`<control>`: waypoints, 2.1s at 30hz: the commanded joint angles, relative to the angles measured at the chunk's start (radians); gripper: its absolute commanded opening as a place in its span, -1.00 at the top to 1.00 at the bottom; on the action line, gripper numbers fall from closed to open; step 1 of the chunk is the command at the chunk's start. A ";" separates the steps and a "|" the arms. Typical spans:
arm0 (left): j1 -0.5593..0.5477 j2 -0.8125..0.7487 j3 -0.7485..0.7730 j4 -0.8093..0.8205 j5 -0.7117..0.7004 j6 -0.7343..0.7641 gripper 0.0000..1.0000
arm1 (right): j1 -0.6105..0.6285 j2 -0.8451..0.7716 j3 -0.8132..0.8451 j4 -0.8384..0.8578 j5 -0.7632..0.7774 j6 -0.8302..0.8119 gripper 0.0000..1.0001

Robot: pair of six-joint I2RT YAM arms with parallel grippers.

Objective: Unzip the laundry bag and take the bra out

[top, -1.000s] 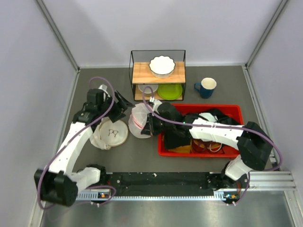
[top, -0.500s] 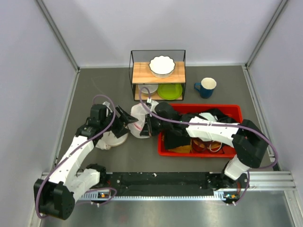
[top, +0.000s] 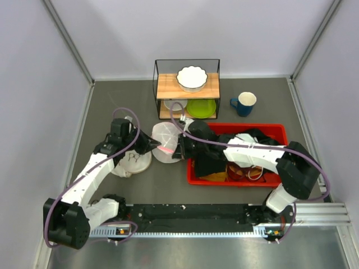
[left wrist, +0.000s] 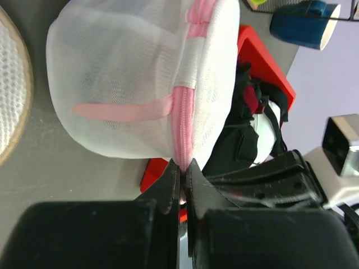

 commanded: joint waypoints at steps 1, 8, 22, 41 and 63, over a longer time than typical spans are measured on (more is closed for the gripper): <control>0.049 -0.006 0.071 -0.006 -0.043 0.072 1.00 | -0.071 -0.105 -0.090 -0.038 0.073 -0.057 1.00; 0.083 0.189 0.230 -0.055 0.000 0.171 1.00 | -0.028 -0.169 -0.099 -0.088 0.089 -0.077 1.00; 0.081 0.070 0.327 -0.231 -0.043 0.275 -0.79 | 0.026 -0.082 -0.001 -0.025 0.041 -0.015 1.00; 0.017 -0.119 0.085 -0.270 -0.056 0.125 -0.82 | 0.027 -0.019 0.007 -0.002 0.009 -0.006 1.00; 0.055 0.092 0.269 -0.237 -0.040 0.305 1.00 | -0.011 -0.209 -0.149 -0.094 0.190 -0.060 1.00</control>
